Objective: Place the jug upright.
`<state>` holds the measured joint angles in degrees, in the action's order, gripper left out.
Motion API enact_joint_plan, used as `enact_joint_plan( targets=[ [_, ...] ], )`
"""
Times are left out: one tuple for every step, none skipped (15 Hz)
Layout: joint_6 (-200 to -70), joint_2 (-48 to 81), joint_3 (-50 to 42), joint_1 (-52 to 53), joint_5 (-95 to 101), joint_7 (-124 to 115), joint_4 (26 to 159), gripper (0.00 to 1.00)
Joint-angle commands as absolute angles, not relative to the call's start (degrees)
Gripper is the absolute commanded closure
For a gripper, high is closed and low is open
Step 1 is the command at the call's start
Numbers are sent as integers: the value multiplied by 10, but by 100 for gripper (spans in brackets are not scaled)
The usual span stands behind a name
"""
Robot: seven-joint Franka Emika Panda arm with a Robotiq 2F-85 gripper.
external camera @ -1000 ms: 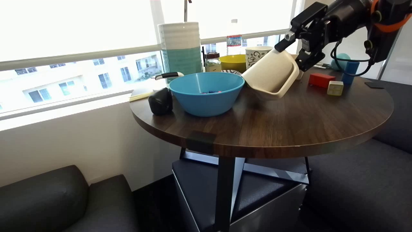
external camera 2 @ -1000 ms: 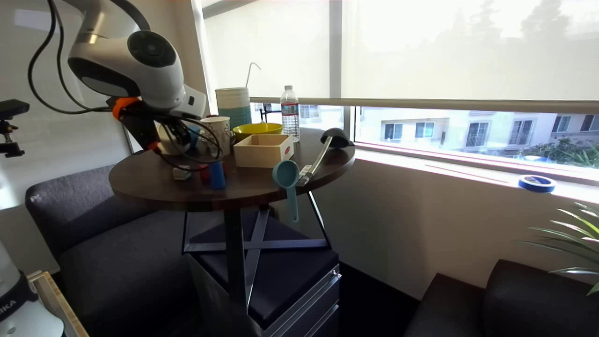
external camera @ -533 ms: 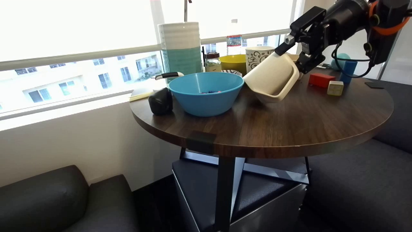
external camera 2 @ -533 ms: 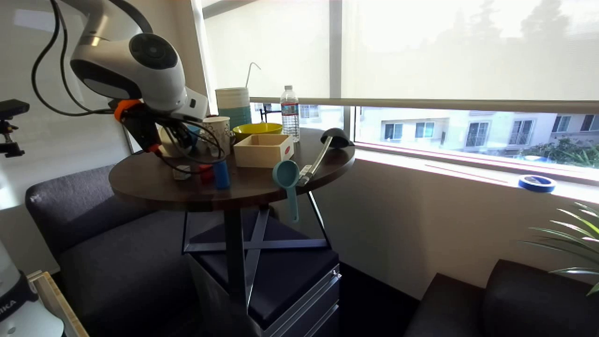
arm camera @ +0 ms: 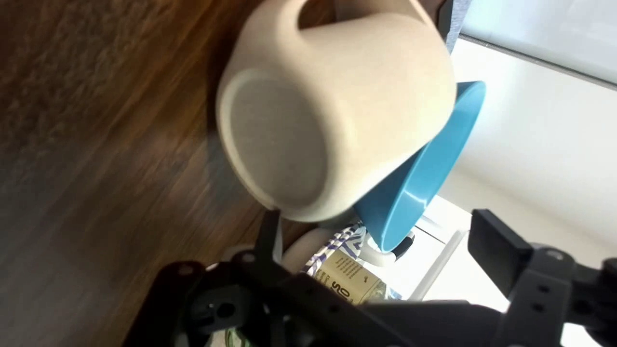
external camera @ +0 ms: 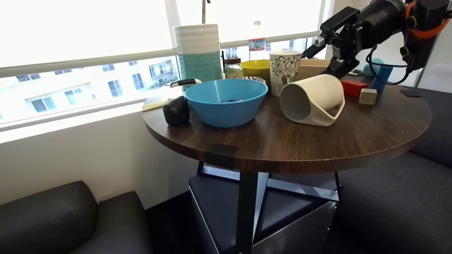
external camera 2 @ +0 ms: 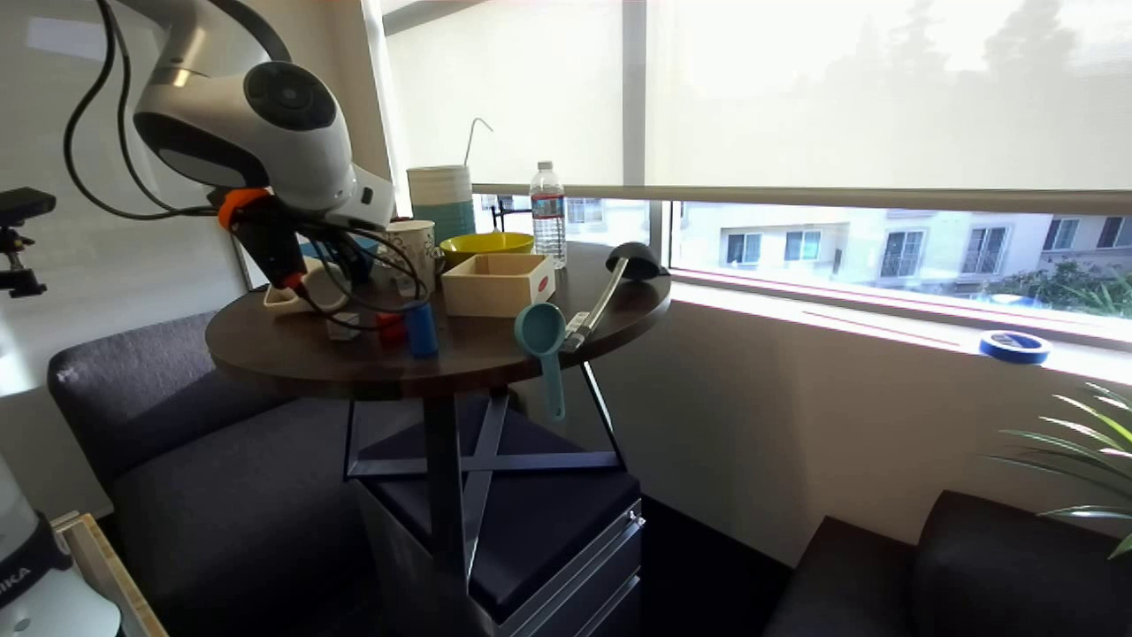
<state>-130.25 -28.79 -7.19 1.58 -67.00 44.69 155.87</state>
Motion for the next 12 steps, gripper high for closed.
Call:
enact_joint_plan(
  targets=[
    [-1298,-295,-59,-1,-676,445,1564,0],
    [-1302,-297,-56,-3,-672,442,1565,0],
    [-1309,-302,-48,-7,-660,430,1565,0],
    [-1317,-310,-36,-10,-642,416,1565,0],
    [-1328,-318,-19,-15,-617,391,1565,0],
    [-1345,-329,4,-20,-583,353,1565,0],
    [-1359,-340,26,-24,-541,304,1565,0],
    [-1366,-347,43,-28,-502,265,1564,0],
    [-1363,-358,72,-45,-465,223,1562,0],
    [-1354,-373,92,-50,-427,180,1559,0],
    [-1341,-387,112,-60,-393,144,1554,0],
    [-1340,-396,94,-30,-338,97,1551,0]
  ],
)
